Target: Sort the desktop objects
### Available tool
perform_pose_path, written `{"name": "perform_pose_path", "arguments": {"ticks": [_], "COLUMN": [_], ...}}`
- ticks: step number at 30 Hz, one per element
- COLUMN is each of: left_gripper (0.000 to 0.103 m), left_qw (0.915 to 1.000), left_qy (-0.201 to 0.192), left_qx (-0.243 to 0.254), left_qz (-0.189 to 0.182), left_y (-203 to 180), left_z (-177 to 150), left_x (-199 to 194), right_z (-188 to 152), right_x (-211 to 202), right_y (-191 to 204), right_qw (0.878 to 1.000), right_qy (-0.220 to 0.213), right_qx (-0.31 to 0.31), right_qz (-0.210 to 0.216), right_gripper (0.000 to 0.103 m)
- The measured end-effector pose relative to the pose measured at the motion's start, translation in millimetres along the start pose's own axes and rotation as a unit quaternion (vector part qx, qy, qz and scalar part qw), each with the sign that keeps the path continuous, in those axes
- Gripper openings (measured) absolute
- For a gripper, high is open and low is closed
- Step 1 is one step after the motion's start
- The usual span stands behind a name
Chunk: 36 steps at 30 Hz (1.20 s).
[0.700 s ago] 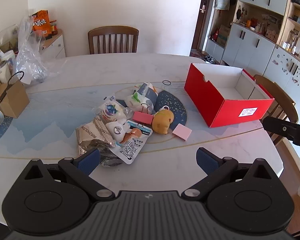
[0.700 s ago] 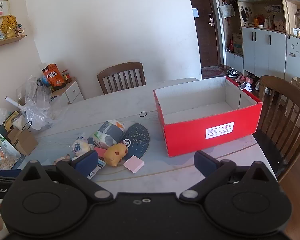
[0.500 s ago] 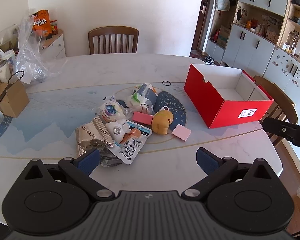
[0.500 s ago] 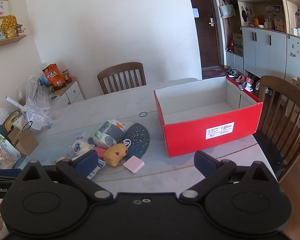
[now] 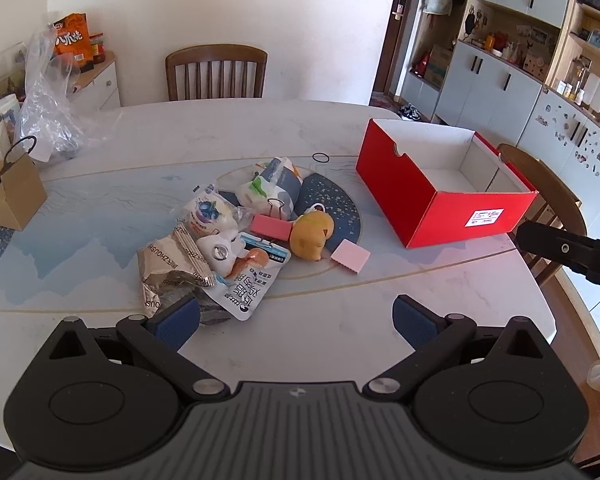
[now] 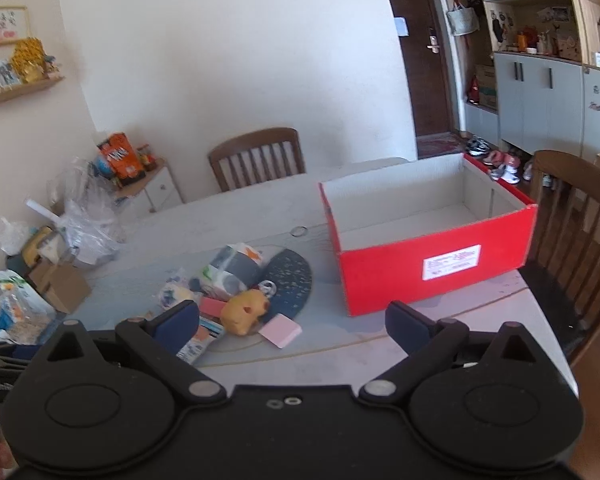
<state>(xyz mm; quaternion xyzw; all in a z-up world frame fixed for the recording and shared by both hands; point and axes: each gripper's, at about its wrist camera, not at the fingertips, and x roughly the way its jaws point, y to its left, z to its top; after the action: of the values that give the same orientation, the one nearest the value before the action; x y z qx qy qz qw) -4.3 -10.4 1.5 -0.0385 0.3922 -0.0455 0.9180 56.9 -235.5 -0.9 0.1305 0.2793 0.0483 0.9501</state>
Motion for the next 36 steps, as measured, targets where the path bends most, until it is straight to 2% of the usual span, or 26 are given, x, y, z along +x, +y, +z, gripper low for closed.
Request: {"name": "perform_pose_path", "arguments": {"ticks": [10, 19, 22, 28, 36], "left_gripper": [0.103, 0.103, 0.103, 0.103, 0.103], "left_qw": [0.9999, 0.9994, 0.9982, 0.9976, 0.9968], "left_qy": [-0.005, -0.032, -0.051, -0.040, -0.036], "left_qx": [0.012, 0.006, 0.015, 0.016, 0.024], "left_qz": [0.004, 0.012, 0.028, 0.053, 0.066], "left_y": [-6, -5, -4, 10, 41], "left_z": [2, 3, -3, -18, -14], "left_x": [-1, -3, -1, 10, 33], "right_z": [3, 2, 0, -9, -12], "right_x": [-1, -2, 1, 12, 37], "right_y": [0, 5, 4, 4, 6], "right_qw": [1.000, 0.997, 0.996, 0.994, 0.995], "right_qy": [-0.003, 0.005, 0.010, 0.019, 0.040], "right_qx": [-0.013, -0.066, -0.079, -0.097, -0.089], "right_qz": [0.002, 0.034, 0.040, 0.035, 0.023], "right_gripper": [0.100, 0.096, 0.096, 0.096, 0.094]}}
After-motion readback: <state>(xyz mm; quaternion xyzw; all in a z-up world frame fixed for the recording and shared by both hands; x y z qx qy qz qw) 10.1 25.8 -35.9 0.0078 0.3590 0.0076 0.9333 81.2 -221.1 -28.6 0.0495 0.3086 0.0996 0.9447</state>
